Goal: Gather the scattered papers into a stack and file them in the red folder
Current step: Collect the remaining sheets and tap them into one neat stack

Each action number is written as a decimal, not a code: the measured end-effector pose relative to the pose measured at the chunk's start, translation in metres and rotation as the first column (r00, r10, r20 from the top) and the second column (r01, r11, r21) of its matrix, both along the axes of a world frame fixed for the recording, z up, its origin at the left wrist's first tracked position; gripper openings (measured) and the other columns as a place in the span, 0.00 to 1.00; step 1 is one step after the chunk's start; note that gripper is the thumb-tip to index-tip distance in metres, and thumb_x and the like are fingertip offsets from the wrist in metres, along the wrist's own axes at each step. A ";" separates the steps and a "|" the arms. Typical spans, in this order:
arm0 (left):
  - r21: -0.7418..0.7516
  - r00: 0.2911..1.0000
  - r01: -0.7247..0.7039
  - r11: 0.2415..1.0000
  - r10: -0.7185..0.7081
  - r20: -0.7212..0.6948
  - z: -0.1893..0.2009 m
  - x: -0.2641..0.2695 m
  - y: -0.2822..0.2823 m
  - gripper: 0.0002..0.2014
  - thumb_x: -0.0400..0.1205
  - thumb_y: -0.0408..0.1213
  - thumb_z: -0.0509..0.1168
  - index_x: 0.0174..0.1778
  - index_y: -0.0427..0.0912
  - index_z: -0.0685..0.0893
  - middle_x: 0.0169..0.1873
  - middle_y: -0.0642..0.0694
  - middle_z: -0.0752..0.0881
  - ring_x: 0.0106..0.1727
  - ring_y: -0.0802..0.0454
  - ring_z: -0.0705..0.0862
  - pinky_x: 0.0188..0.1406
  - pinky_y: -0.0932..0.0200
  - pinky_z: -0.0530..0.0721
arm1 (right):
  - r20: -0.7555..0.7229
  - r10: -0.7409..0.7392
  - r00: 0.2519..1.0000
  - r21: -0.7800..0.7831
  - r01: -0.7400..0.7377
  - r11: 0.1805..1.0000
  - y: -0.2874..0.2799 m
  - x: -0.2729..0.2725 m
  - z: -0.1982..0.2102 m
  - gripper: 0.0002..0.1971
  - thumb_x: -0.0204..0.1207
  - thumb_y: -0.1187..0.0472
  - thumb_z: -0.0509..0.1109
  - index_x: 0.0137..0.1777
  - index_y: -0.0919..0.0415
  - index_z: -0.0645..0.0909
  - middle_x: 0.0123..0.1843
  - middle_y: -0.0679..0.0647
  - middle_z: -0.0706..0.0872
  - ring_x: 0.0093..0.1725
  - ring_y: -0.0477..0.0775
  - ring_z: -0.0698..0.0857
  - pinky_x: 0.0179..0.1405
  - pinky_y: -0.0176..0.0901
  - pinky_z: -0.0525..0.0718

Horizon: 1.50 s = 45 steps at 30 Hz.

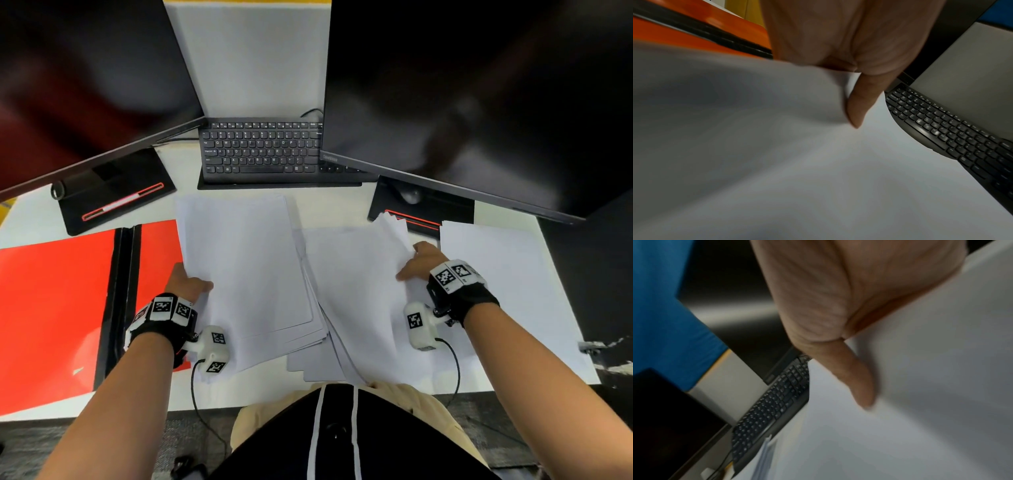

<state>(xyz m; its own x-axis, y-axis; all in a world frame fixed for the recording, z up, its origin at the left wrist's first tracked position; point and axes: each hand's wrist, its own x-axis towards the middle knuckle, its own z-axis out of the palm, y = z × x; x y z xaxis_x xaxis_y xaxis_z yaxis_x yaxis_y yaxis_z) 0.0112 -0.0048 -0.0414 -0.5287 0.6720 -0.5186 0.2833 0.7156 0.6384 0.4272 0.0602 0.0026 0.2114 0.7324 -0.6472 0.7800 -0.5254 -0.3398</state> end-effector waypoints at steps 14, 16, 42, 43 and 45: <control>-0.009 0.998 0.009 1.000 -0.009 0.060 0.003 -0.004 -0.001 0.30 0.73 0.21 0.70 0.72 0.30 0.69 0.67 0.31 0.78 0.67 0.33 0.78 0.65 0.43 0.77 | 0.102 -0.024 0.995 0.742 -0.060 0.668 0.015 -0.018 0.118 0.14 0.73 0.68 0.62 0.55 0.61 0.84 0.49 0.68 0.87 0.51 0.69 0.84 0.46 0.49 0.79; -0.012 0.996 0.039 0.999 -0.038 0.082 -0.005 -0.011 0.000 0.31 0.71 0.21 0.71 0.71 0.31 0.70 0.66 0.30 0.80 0.65 0.33 0.79 0.66 0.39 0.77 | -0.050 -0.027 0.998 0.760 0.056 0.648 0.023 -0.016 0.132 0.14 0.71 0.69 0.62 0.53 0.62 0.85 0.47 0.64 0.87 0.49 0.64 0.85 0.47 0.48 0.80; 0.029 0.854 -0.189 0.981 0.150 0.498 -0.028 -0.039 0.020 0.44 0.56 0.56 0.79 0.63 0.32 0.81 0.59 0.37 0.87 0.58 0.38 0.86 0.67 0.37 0.79 | -0.107 0.161 0.981 0.120 -0.148 0.982 0.008 -0.158 -0.032 0.48 0.74 0.46 0.71 0.83 0.65 0.47 0.85 0.59 0.54 0.84 0.59 0.55 0.83 0.52 0.56; 0.050 0.854 -0.214 0.975 0.163 0.494 -0.037 -0.040 0.021 0.40 0.59 0.52 0.79 0.63 0.32 0.79 0.59 0.39 0.86 0.58 0.40 0.86 0.66 0.39 0.79 | -0.177 0.155 0.972 0.129 -0.133 0.983 -0.002 -0.159 -0.032 0.49 0.74 0.47 0.72 0.84 0.64 0.45 0.85 0.58 0.53 0.84 0.58 0.54 0.83 0.51 0.54; 0.068 0.855 -0.236 0.969 0.174 0.489 -0.015 -0.027 0.014 0.35 0.64 0.44 0.79 0.65 0.34 0.77 0.59 0.40 0.86 0.58 0.40 0.85 0.64 0.40 0.80 | -0.360 0.133 0.923 0.111 -0.099 0.989 -0.021 -0.165 -0.030 0.49 0.74 0.50 0.73 0.84 0.60 0.42 0.86 0.54 0.51 0.85 0.53 0.54 0.83 0.47 0.54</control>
<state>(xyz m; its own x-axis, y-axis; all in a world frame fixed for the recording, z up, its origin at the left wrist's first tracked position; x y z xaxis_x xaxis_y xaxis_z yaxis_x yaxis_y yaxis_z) -0.0153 0.0097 -0.0563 -0.3710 0.6493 -0.6640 -0.2218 0.6323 0.7423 0.2622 0.0390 -0.0278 -0.1173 0.7956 -0.5944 0.6463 -0.3933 -0.6539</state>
